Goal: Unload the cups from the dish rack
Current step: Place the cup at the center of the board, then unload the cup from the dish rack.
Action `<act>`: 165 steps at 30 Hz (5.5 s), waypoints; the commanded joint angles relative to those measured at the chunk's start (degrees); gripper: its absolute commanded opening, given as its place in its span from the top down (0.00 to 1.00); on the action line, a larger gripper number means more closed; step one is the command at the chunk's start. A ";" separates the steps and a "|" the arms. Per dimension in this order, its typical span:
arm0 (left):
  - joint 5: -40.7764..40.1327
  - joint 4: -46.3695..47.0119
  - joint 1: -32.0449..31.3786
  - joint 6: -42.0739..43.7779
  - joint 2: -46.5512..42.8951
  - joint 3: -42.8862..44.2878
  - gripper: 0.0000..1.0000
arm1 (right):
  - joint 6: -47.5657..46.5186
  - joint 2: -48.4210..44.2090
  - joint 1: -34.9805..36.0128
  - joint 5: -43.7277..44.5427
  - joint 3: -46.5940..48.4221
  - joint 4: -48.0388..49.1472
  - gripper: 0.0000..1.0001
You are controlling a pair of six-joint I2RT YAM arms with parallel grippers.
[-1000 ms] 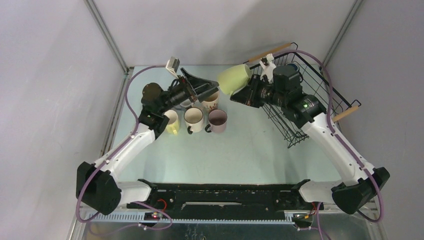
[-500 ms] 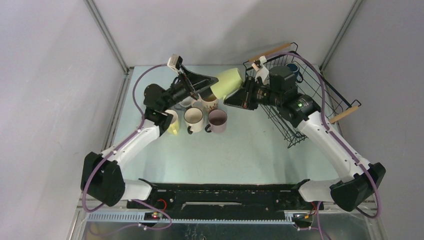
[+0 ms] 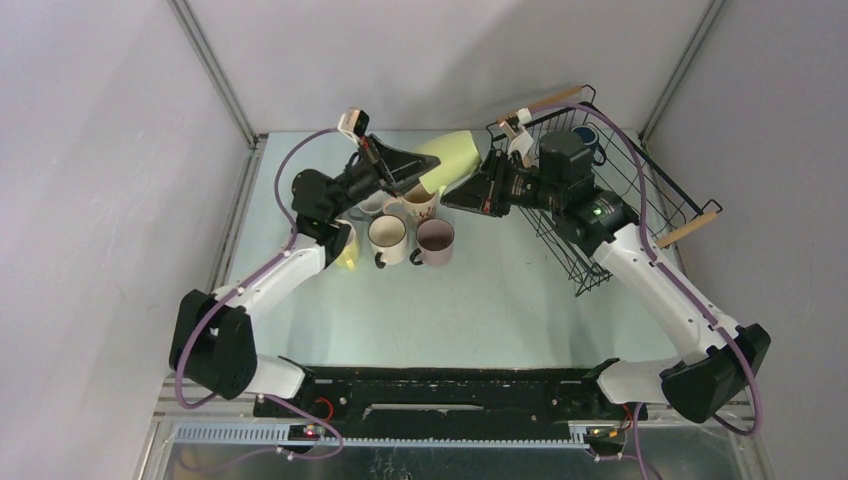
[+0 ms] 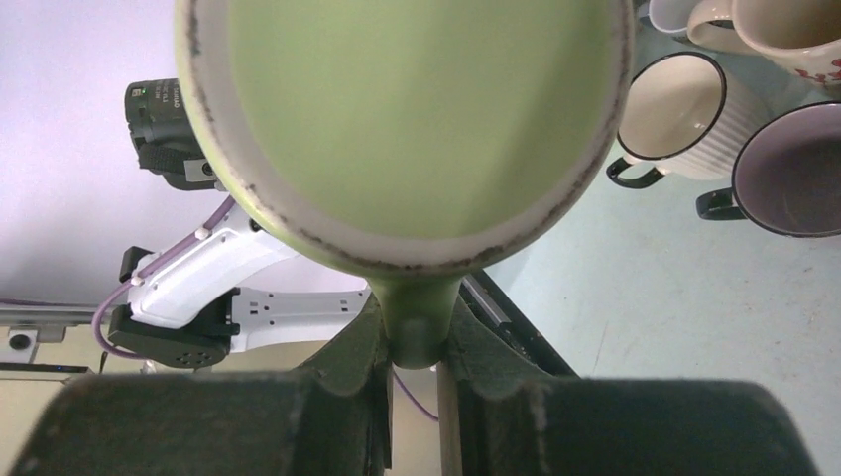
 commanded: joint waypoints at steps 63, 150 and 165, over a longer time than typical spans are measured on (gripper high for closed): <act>-44.01 -107.04 3.77 62.99 -26.65 1.27 1.00 | -15.54 -10.23 2.86 26.30 -7.06 -10.27 0.00; -16.89 -86.17 11.49 70.45 -35.86 -3.76 0.00 | -13.70 -8.25 -4.43 29.37 -5.10 -13.09 0.00; -19.52 -79.18 -3.43 73.35 -27.92 1.40 0.00 | -16.44 8.14 -21.96 29.25 5.61 -10.60 0.00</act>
